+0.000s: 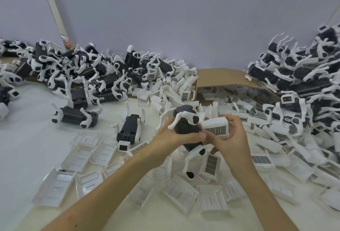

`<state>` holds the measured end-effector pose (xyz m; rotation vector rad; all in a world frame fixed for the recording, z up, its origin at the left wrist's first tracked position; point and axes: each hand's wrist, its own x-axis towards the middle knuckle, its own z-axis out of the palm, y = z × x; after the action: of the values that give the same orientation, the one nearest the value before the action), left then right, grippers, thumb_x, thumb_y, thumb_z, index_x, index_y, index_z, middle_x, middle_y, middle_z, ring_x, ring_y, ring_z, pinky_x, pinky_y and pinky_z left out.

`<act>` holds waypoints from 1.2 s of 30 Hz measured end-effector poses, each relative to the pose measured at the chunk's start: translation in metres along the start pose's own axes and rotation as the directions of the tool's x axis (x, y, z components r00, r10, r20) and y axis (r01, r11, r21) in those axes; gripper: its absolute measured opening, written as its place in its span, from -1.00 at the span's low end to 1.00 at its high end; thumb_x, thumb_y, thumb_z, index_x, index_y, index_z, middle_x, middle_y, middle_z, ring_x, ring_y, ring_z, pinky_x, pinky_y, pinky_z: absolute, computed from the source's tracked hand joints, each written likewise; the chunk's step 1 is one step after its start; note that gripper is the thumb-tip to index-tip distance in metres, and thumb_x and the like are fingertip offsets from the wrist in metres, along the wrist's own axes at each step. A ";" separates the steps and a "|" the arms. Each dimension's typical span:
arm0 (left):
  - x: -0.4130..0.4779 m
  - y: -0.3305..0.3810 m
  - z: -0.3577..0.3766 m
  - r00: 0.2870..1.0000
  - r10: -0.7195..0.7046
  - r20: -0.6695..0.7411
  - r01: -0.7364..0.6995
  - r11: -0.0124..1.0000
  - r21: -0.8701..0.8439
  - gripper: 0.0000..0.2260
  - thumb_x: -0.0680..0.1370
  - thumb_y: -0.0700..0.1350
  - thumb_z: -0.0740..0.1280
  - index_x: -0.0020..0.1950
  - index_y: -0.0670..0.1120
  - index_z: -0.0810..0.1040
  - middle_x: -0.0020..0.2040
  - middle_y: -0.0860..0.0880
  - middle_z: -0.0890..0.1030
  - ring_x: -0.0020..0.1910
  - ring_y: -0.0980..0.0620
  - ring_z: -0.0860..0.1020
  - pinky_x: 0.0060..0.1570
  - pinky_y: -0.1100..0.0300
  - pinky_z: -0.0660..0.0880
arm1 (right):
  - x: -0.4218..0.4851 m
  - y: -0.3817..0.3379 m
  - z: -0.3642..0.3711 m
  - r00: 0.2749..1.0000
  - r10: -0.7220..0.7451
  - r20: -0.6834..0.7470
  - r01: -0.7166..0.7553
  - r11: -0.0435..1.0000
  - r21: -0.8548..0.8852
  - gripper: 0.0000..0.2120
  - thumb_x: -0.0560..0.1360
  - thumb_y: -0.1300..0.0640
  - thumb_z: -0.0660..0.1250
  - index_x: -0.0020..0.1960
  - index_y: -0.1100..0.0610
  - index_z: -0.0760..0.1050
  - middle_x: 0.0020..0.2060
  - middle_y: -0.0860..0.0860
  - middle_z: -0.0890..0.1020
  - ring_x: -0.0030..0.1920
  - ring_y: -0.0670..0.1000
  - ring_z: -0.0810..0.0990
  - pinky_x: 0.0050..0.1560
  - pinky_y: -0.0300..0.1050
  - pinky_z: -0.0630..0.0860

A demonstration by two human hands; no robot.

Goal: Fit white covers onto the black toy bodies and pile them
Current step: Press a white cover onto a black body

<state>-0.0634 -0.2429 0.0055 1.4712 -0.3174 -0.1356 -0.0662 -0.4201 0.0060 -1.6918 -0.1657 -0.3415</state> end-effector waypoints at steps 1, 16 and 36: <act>0.001 -0.002 0.001 0.999 0.008 -0.031 -0.008 1.000 0.007 -0.68 0.24 0.03 0.59 -0.05 0.05 0.67 0.01 0.00 0.69 0.02 0.10 0.67 -0.02 0.28 0.56 | 0.000 0.001 0.001 1.000 0.014 -0.005 -0.014 1.000 0.005 -0.35 0.11 -0.13 0.57 0.10 0.01 0.39 -0.05 -0.03 0.66 -0.34 0.06 0.71 -0.49 -0.18 0.52; -0.001 -0.001 0.005 0.977 -0.131 0.171 0.139 0.989 -0.040 -0.59 0.33 -0.11 0.47 0.17 -0.07 0.53 0.04 -0.09 0.66 0.05 -0.06 0.64 0.12 0.06 0.56 | -0.002 0.005 -0.005 0.977 -0.079 0.199 0.060 0.993 0.097 -0.80 0.41 0.11 0.37 -0.11 0.17 0.39 -0.30 0.06 0.47 -0.27 0.01 0.46 -0.22 -0.11 0.44; 0.001 -0.003 0.004 0.975 -0.161 0.150 0.185 0.969 -0.162 -0.31 0.22 0.01 0.54 0.33 0.00 0.47 0.15 -0.04 0.69 0.09 -0.04 0.68 0.04 0.11 0.58 | 0.001 0.002 -0.010 0.951 -0.114 0.288 0.012 0.942 0.336 -0.55 0.38 0.33 0.23 0.26 0.17 0.49 0.02 0.11 0.71 0.03 0.05 0.69 -0.05 -0.19 0.59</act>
<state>-0.0638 -0.2473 0.0030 1.3163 -0.2792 -0.3970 -0.0661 -0.4305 0.0054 -1.3964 -0.4816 -0.0895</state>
